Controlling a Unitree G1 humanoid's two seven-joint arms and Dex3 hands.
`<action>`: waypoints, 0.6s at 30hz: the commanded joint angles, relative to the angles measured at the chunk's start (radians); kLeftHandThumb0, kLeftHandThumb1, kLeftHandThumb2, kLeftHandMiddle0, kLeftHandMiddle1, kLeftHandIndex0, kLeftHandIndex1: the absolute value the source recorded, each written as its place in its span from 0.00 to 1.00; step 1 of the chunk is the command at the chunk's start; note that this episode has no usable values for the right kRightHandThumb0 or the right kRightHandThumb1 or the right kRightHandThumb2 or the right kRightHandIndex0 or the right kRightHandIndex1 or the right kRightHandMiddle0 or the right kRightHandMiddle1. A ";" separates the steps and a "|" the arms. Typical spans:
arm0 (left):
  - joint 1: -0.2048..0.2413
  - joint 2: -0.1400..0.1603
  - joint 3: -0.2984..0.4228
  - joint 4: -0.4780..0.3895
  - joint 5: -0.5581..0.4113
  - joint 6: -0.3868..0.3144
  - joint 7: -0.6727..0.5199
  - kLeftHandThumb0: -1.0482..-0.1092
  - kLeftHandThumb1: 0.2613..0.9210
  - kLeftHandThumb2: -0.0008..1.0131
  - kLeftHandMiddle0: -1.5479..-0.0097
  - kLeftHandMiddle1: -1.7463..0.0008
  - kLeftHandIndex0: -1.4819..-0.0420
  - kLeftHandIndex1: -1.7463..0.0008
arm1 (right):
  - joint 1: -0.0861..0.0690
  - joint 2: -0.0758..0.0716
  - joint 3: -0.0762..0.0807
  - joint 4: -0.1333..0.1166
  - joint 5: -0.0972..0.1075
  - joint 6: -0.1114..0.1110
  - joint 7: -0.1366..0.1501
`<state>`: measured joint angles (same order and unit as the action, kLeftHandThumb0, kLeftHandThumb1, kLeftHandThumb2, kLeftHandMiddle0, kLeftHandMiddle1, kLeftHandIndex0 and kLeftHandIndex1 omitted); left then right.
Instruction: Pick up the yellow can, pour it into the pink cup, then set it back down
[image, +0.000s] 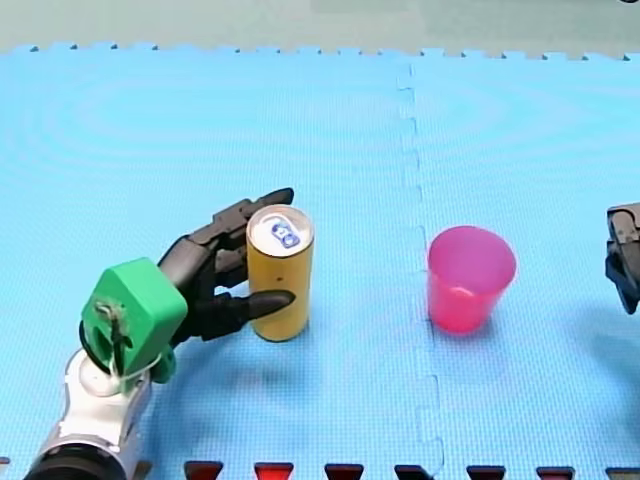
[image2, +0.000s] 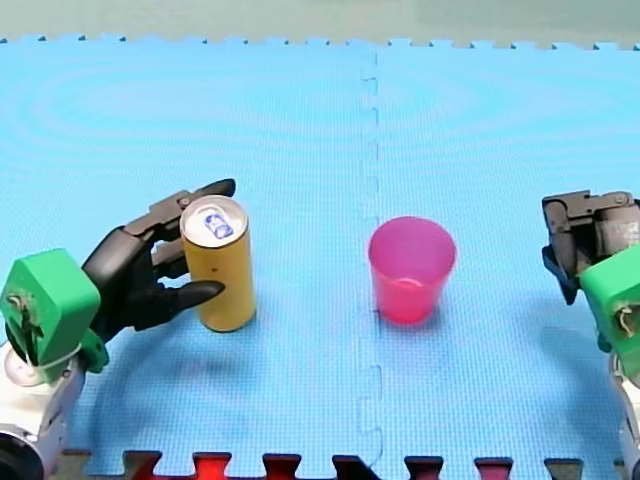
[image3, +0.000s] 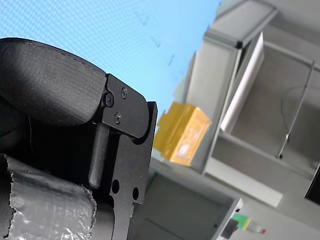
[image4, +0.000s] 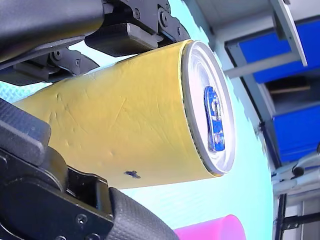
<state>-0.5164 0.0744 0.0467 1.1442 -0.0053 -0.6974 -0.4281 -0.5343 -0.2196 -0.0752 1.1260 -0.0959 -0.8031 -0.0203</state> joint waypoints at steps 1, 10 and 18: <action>-0.006 0.001 -0.005 -0.003 0.000 0.013 -0.010 0.11 0.68 0.00 0.73 1.00 0.78 1.00 | 0.002 -0.006 -0.002 -0.003 0.002 -0.006 -0.001; -0.010 -0.051 0.016 -0.009 0.018 0.047 0.212 0.27 0.73 0.01 0.60 0.97 0.64 0.98 | 0.013 -0.003 -0.011 -0.011 0.019 -0.014 0.018; -0.005 -0.094 0.048 -0.003 0.025 0.066 0.459 0.77 0.77 0.00 0.23 0.94 0.27 0.97 | 0.016 -0.006 -0.014 -0.017 0.022 -0.014 0.025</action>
<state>-0.5263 -0.0052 0.0711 1.1380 0.0180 -0.6315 -0.0767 -0.5253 -0.2173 -0.0793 1.1216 -0.0875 -0.8114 -0.0003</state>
